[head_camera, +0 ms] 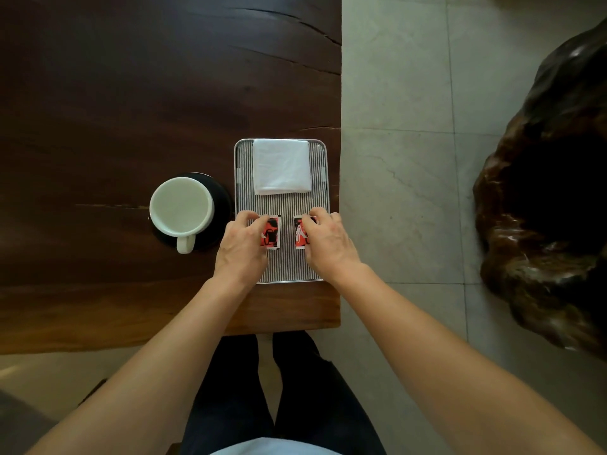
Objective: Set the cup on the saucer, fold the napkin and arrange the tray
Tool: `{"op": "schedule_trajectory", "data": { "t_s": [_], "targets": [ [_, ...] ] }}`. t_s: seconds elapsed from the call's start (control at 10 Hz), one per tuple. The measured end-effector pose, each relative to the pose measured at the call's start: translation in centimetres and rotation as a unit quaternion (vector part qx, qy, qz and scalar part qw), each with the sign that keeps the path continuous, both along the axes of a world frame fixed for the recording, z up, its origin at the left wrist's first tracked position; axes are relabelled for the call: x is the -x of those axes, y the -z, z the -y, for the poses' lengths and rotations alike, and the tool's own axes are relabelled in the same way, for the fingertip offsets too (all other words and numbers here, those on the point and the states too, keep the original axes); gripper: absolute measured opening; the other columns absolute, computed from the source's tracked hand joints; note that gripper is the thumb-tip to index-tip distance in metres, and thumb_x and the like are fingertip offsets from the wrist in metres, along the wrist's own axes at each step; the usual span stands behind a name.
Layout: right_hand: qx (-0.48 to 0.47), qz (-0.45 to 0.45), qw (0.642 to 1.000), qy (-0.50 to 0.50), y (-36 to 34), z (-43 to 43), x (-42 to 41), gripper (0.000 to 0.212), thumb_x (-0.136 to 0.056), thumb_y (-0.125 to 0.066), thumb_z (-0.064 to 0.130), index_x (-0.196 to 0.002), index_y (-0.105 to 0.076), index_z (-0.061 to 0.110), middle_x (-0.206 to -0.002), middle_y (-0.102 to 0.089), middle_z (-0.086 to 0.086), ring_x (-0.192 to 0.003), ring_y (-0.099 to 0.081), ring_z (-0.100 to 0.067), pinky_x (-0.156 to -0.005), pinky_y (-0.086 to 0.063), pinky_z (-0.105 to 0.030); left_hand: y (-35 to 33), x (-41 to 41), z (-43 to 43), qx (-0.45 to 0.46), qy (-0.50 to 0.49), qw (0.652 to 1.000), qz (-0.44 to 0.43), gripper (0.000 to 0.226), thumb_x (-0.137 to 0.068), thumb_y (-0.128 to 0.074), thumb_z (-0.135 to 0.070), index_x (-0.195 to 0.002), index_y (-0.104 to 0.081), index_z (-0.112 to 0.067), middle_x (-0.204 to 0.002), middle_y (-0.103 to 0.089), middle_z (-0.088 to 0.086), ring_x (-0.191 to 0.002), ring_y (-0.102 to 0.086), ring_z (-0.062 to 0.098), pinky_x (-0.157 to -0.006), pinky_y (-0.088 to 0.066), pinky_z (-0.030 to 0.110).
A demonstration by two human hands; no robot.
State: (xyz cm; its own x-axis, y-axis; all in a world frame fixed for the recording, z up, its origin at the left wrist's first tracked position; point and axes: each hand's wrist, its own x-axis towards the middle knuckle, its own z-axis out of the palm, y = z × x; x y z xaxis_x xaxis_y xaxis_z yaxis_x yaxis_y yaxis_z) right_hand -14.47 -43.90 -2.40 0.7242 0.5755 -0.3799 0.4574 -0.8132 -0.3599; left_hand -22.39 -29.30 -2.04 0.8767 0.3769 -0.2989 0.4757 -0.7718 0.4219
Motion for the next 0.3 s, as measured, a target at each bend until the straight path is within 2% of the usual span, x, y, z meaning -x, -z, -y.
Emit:
{"op": "schedule_trajectory", "data": {
  "t_s": [0.1, 0.2, 0.3],
  "targets": [
    [-0.005, -0.001, 1.000, 0.022, -1.4, 0.4, 0.2, 0.032, -0.087, -0.064, 0.002, -0.118, -0.058, 0.005, -0.132, -0.049, -0.011, -0.112, -0.046, -0.032, -0.085, -0.053, -0.042, -1.0, 0.2, -0.3, 0.003, 0.006, 1.000, -0.004, 0.060, -0.084, -0.069, 0.001, -0.140, -0.055, -0.013, -0.137, -0.052, 0.010, -0.121, -0.052, 0.030, -0.096, -0.051, 0.041],
    [-0.008, 0.006, 0.999, 0.037, -3.1, 0.8, 0.0, 0.019, -0.091, -0.058, 0.008, -0.109, -0.061, 0.005, -0.122, -0.052, -0.011, -0.108, -0.047, -0.031, -0.085, -0.053, -0.045, -2.4, 0.1, -1.0, 0.006, 0.004, 1.000, 0.010, 0.055, -0.089, -0.068, -0.009, -0.142, -0.053, -0.013, -0.135, -0.053, 0.010, -0.121, -0.053, 0.030, -0.098, -0.051, 0.042],
    [0.023, -0.005, 0.999, 0.041, -5.2, 1.2, -0.4, 0.014, -0.095, -0.051, 0.016, -0.101, -0.061, 0.008, -0.110, -0.055, -0.010, -0.103, -0.051, -0.030, -0.086, -0.052, -0.045, -4.6, 0.0, -1.3, -0.014, 0.024, 1.000, -0.011, 0.045, -0.093, -0.063, -0.021, -0.138, -0.056, -0.015, -0.126, -0.061, 0.009, -0.115, -0.057, 0.029, -0.094, -0.052, 0.044]
  ]
}}
